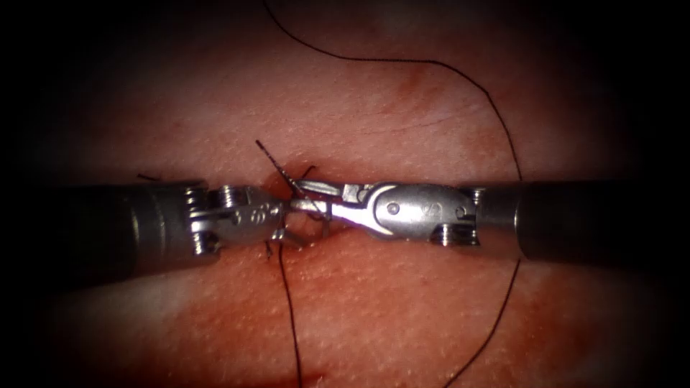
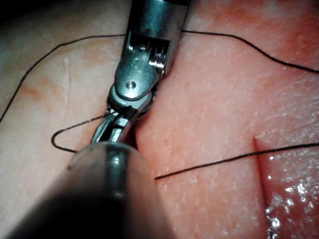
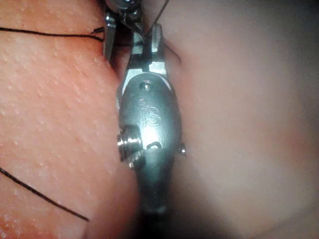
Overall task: Wound Closure
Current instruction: Push needle through flesh below wound
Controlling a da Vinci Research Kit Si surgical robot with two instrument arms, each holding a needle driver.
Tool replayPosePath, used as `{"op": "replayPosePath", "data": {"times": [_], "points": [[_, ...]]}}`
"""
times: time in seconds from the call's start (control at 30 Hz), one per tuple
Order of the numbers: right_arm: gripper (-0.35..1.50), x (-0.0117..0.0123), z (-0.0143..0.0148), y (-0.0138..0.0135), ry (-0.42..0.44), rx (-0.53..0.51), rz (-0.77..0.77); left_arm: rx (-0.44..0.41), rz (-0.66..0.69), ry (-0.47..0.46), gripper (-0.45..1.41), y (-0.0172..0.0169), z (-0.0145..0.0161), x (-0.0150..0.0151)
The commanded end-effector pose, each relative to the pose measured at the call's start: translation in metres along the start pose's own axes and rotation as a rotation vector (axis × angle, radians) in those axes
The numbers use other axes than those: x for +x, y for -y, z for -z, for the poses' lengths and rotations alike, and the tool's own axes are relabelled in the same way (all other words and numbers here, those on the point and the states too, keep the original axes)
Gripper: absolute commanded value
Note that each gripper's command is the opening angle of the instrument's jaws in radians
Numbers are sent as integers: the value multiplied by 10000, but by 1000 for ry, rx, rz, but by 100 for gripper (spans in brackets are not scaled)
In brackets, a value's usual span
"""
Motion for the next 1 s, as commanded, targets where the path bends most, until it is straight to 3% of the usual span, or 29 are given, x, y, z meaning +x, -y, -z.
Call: {"op": "replayPosePath", "data": {"times": [0.03,0.3,0.47,0.57,0.8,1.0], "points": [[-35,-6,-5,3,0,7,5,2,0,0,42,3,-7,3],[-35,-16,-3,13,-7,18,-39,5,3,-4,42,2,-5,3],[-35,-8,-4,-9,15,8,-266,107,-8,-84,39,-18,18,15],[-35,-10,-4,-28,66,10,-398,178,12,-136,24,-46,38,28],[-35,-16,-4,-40,72,-15,-471,238,20,-146,9,-76,51,49],[-35,-10,-2,-54,45,-85,-557,214,1,-183,5,-89,35,73]]}}
